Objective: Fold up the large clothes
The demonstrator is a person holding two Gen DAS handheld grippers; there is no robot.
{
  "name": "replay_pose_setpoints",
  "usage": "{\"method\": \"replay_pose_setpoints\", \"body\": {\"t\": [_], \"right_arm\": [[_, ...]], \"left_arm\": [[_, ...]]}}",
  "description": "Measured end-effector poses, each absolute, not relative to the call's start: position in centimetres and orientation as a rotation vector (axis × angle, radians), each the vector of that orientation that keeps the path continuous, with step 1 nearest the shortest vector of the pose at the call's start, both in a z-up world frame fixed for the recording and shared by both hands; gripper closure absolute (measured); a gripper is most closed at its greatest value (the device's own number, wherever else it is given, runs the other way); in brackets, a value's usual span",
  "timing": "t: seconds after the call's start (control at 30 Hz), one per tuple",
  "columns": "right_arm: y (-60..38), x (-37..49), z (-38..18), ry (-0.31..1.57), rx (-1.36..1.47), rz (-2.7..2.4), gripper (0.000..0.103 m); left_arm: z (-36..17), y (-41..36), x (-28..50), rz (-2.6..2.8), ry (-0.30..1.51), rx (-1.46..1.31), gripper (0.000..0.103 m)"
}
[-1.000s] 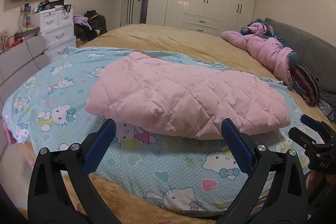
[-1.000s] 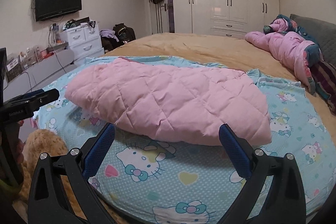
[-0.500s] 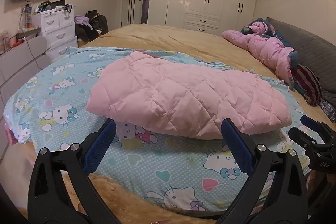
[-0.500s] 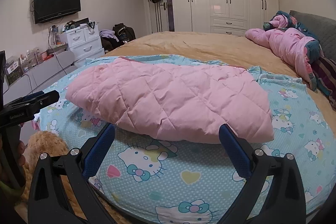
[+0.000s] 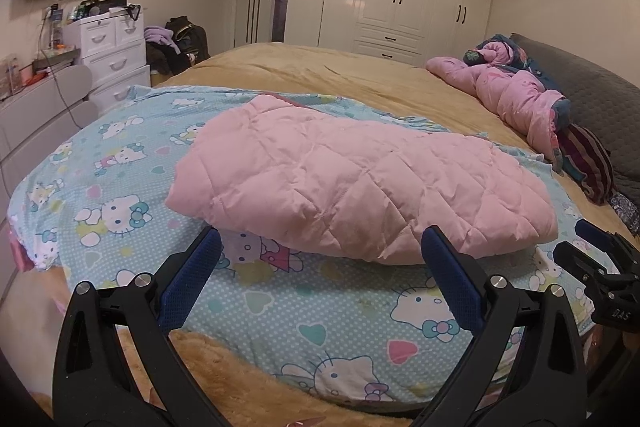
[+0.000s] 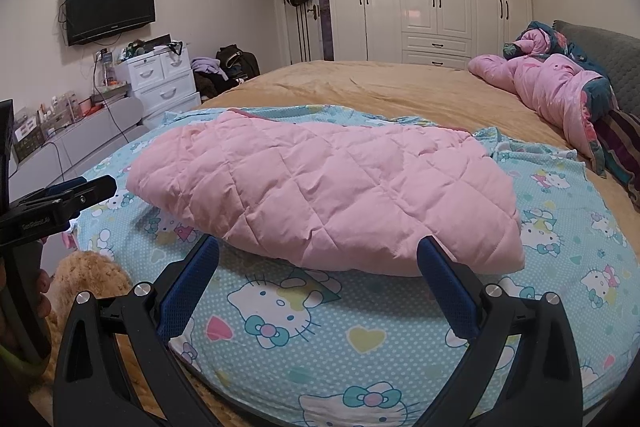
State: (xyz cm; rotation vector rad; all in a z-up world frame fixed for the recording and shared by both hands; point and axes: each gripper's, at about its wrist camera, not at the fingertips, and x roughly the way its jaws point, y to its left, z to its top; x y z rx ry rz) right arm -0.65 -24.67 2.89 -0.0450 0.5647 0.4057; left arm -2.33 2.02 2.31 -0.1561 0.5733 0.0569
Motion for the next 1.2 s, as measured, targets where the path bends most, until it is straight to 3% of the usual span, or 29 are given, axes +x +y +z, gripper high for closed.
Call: {"method": "replay_pose_setpoints", "body": {"t": [1.2], "right_arm": [[-24.38,-0.89,2.86,0.559,-0.041,0.396,0.004]], "left_arm": [[2.65,2.18,-2.64,0.079,0.575,-0.151,0.009]]}}
